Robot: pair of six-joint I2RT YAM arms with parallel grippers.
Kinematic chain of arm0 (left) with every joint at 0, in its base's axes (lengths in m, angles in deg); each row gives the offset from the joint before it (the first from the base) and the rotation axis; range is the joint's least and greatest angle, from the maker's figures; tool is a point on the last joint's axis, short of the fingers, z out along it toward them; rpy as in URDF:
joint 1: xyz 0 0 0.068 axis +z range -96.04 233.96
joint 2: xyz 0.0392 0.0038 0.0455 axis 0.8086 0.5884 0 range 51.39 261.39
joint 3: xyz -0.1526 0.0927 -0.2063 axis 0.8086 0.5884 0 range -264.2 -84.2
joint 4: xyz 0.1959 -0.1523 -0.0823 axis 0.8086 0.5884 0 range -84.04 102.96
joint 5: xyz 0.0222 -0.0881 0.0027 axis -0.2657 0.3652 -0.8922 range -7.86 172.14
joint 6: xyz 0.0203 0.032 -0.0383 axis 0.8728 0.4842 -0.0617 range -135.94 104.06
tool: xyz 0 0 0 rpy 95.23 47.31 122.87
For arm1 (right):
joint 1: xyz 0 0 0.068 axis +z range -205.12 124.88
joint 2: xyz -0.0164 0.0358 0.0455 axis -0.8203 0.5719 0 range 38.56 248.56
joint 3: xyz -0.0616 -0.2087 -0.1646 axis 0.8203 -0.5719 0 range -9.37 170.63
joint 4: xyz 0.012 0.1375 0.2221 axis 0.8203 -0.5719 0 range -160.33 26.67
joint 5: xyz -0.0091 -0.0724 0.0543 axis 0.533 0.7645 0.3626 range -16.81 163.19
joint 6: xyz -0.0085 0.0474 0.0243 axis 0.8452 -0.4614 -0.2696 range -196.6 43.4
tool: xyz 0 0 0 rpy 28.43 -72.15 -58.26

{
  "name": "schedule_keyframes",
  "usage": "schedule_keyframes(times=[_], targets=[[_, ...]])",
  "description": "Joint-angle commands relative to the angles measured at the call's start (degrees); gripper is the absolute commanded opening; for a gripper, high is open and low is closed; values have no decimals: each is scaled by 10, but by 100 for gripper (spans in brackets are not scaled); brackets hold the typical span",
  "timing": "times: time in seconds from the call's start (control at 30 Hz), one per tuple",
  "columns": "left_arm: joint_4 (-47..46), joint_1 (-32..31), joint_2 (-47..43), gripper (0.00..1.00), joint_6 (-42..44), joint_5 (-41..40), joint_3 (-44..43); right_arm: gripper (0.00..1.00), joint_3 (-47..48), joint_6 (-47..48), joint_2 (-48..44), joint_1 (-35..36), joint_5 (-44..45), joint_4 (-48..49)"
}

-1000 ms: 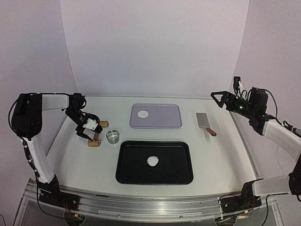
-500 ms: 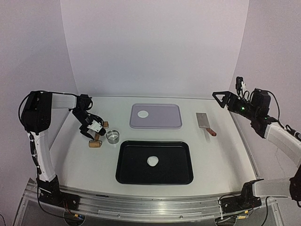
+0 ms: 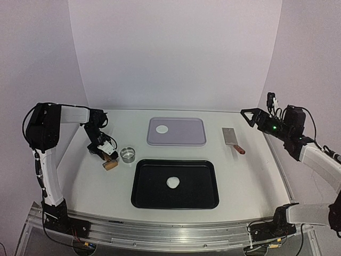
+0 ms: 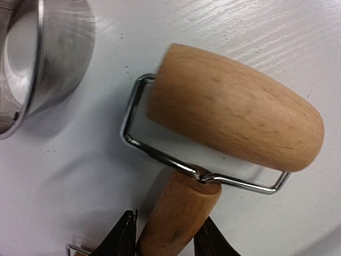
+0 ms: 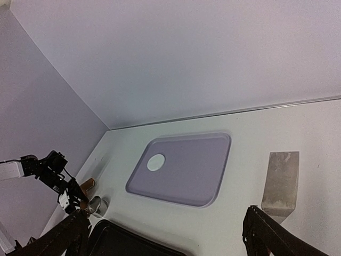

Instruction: Roll out the dumpling wrappers from the dough

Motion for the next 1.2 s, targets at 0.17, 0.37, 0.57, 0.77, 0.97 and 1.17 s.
schedule_keyframes(times=[0.17, 0.37, 0.57, 0.77, 0.97, 1.17], targets=[[45, 2, -23, 0, 248, 53, 32, 96, 28, -15, -15, 4, 19, -30], [68, 22, -69, 0, 66, 193, -3, 93, 143, -76, 24, 20, 70, -171], [-19, 38, -166, 0, -124, 292, 7, 89, 295, -147, 145, 136, 107, -240], [-298, 15, -283, 0, -485, 266, 80, 85, 456, -226, 322, 292, 133, -279], [-377, -62, -324, 0, -627, 174, 102, 84, 681, -210, 495, 403, 65, -281], [-419, -123, -352, 0, -631, 143, 127, 79, 782, -238, 596, 431, 44, -281]])
